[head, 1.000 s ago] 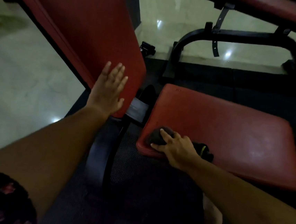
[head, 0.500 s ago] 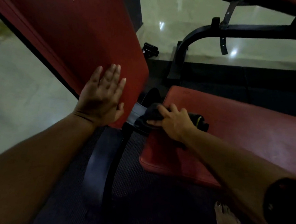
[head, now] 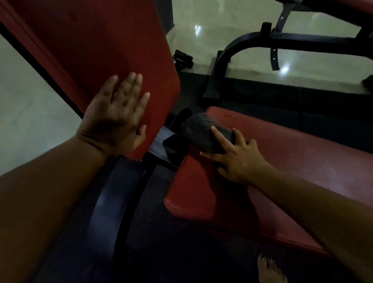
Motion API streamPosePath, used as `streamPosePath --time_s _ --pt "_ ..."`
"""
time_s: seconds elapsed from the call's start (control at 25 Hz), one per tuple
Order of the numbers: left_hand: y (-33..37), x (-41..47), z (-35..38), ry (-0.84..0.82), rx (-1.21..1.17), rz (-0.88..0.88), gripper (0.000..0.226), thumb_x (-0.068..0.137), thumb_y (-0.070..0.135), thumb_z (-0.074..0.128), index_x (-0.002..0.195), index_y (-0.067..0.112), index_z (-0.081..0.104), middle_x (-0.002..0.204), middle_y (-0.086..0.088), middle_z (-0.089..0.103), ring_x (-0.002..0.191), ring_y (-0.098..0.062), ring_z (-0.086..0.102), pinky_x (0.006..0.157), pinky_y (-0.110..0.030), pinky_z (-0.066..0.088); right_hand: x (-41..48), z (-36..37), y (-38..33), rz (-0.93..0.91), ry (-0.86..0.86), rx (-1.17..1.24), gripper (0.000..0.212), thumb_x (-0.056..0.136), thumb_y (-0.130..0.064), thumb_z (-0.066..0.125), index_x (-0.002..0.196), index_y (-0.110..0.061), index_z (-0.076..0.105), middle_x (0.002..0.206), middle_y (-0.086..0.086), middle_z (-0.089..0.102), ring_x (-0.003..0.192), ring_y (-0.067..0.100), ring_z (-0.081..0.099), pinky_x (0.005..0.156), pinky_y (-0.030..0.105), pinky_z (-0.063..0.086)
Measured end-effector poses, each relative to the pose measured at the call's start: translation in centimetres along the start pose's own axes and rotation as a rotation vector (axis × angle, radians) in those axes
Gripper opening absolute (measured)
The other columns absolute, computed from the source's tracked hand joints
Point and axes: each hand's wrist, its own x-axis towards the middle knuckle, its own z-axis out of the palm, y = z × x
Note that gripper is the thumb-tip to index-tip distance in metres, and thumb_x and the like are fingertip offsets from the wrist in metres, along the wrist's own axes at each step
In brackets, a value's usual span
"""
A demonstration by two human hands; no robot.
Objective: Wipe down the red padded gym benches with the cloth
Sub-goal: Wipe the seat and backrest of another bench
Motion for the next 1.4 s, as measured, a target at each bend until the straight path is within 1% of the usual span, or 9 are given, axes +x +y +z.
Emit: streamPosePath --time_s 0.08,0.28,0.64,0.76,0.92,1.04,1.16,1.28,1.4 --pt "-0.1 0.0 0.1 0.007 -0.003 -0.01 0.062 0.083 0.034 0.04 0.132 -0.001 0.056 0.142 -0.034 0.044 0.134 -0.044 0.043 0.119 -0.049 -0.002 2.8 -0.7 0.5 0.04 0.028 -0.038 0.063 0.095 -0.057 0.035 0.146 -0.059 -0.004 0.161 0.0 -0.021 0.133 0.045 0.023 0.089 0.049 0.044" --pt "0.2 -0.1 0.1 0.029 0.01 -0.007 0.061 0.082 0.036 0.044 0.13 0.001 0.059 0.14 -0.033 0.048 0.13 -0.042 0.049 0.11 -0.05 0.016 8.2 -1.7 2.8 0.131 0.051 0.056 0.083 0.095 -0.041 0.045 0.143 -0.055 -0.022 0.164 0.001 -0.002 0.123 0.041 0.039 0.085 0.049 0.048" --pt "0.1 -0.3 0.2 0.035 0.007 -0.009 0.061 0.088 0.036 0.039 0.135 0.0 0.054 0.143 -0.033 0.044 0.133 -0.043 0.045 0.109 -0.052 0.018 6.0 -1.5 8.4 0.455 -0.104 0.282 0.069 0.094 -0.037 0.052 0.148 -0.055 0.013 0.156 -0.003 0.026 0.125 0.039 0.04 0.096 0.056 0.044" --pt "0.4 -0.3 0.2 0.058 0.001 -0.016 0.06 0.087 0.035 0.041 0.134 0.0 0.055 0.142 -0.033 0.045 0.131 -0.042 0.047 0.109 -0.051 0.019 3.4 -2.8 9.9 0.539 -0.12 0.524 0.063 0.092 -0.033 0.056 0.148 -0.046 0.029 0.153 0.004 0.035 0.127 0.038 0.044 0.101 0.051 0.044" --pt "0.1 -0.3 0.1 0.06 0.007 -0.009 0.06 0.084 0.034 0.043 0.131 0.0 0.057 0.141 -0.032 0.047 0.13 -0.042 0.047 0.108 -0.049 0.021 -1.4 -7.5 7.0 0.519 0.085 1.046 0.066 0.088 -0.027 0.061 0.149 -0.035 0.035 0.144 0.006 0.048 0.114 0.028 0.057 0.096 0.038 0.05" --pt "0.1 -0.2 0.1 0.05 0.008 -0.013 0.06 0.084 0.034 0.041 0.131 0.0 0.056 0.141 -0.032 0.046 0.132 -0.042 0.046 0.118 -0.046 0.009 -5.0 -8.7 0.1 0.271 0.103 0.729 0.075 0.084 -0.04 0.058 0.148 -0.051 0.02 0.15 -0.005 0.037 0.119 0.033 0.05 0.096 0.046 0.049" --pt "0.1 0.0 -0.3 0.011 0.01 -0.007 0.062 0.082 0.035 0.04 0.13 0.0 0.059 0.14 -0.032 0.048 0.131 -0.041 0.048 0.113 -0.047 0.016 -3.7 -7.0 -7.1 0.001 -0.166 0.461 0.08 0.087 -0.048 0.062 0.147 -0.054 0.01 0.154 -0.006 0.018 0.13 0.041 0.033 0.095 0.064 0.039" --pt "0.1 0.0 -0.4 0.013 0.011 0.015 0.062 0.081 0.036 0.039 0.129 0.003 0.061 0.139 -0.03 0.051 0.13 -0.039 0.05 0.109 -0.048 0.022 -0.4 -6.1 -11.3 0.105 -0.199 0.383 0.091 0.08 -0.077 0.049 0.151 -0.048 -0.002 0.159 0.002 0.007 0.137 0.053 0.017 0.095 0.082 0.021" --pt "0.3 0.0 -0.1 0.021 0.022 0.05 0.063 0.082 0.037 0.036 0.13 0.006 0.061 0.139 -0.028 0.051 0.13 -0.037 0.051 0.109 -0.047 0.023 1.3 -6.0 -12.1 0.233 -0.194 0.308 0.087 0.085 -0.074 0.044 0.152 -0.044 -0.001 0.161 0.006 -0.013 0.136 0.057 0.013 0.092 0.072 0.033"
